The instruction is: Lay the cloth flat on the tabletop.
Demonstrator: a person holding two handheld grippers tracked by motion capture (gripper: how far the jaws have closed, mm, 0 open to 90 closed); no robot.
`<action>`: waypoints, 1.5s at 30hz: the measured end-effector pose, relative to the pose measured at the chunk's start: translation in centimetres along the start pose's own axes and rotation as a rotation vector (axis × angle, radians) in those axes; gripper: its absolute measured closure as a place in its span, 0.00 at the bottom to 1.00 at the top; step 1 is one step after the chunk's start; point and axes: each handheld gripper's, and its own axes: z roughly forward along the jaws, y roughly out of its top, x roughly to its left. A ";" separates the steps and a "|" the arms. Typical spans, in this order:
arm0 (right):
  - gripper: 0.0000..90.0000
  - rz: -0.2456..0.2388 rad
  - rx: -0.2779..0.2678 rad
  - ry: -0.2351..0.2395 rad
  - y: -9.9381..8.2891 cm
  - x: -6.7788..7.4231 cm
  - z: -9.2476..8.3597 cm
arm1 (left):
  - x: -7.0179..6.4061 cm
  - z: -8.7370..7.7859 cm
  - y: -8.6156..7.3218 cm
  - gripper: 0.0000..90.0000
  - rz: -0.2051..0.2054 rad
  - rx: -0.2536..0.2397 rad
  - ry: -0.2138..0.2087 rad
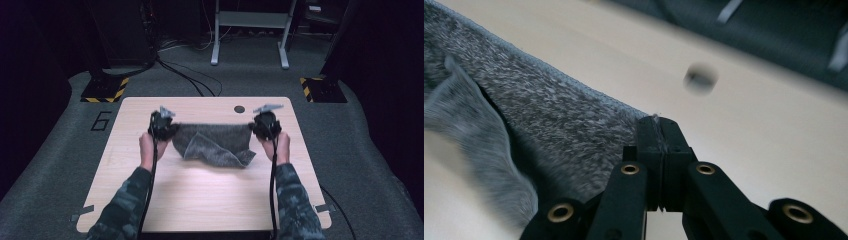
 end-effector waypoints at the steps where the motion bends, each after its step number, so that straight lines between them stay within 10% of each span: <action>1: 1.00 -0.022 -0.042 -0.026 1.7 0.0 -1.0 | 0.1 -1.1 1.4 0.97 0.029 -0.038 0.028; 4: 1.00 -0.067 -0.145 -0.051 4.7 0.2 -4.4 | -0.3 -4.2 3.1 0.97 0.094 -0.137 0.066; 7: 1.00 -0.106 -0.204 -0.039 4.2 1.0 -6.9 | -1.2 -5.9 1.4 0.96 0.123 -0.170 0.053; 11: 0.99 -0.111 -0.175 0.018 -0.8 2.7 -7.2 | -3.7 -5.8 -4.2 0.96 0.164 -0.116 0.005; 16: 0.99 -0.107 -0.013 0.094 -9.3 4.8 -4.3 | -6.9 -4.1 -11.6 0.95 0.147 0.013 -0.096; 23: 0.97 -0.013 0.077 0.163 -15.7 6.1 -2.7 | -9.3 -3.9 -15.9 0.87 0.070 0.077 -0.199; 28: 0.83 0.052 0.096 0.220 -18.0 5.4 -3.5 | -9.4 -5.2 -16.9 0.62 0.032 0.110 -0.275; 31: 0.68 0.096 0.085 0.229 -18.9 4.5 -4.3 | -8.9 -6.5 -17.1 0.35 0.014 0.088 -0.279; 35: 0.47 0.122 0.048 0.235 -18.4 3.6 -5.1 | -7.5 -7.3 -15.8 0.21 0.007 0.056 -0.273; 45: 0.16 0.048 0.085 0.215 -14.6 6.3 -0.4 | -6.8 -1.3 -13.5 0.14 0.017 0.109 -0.256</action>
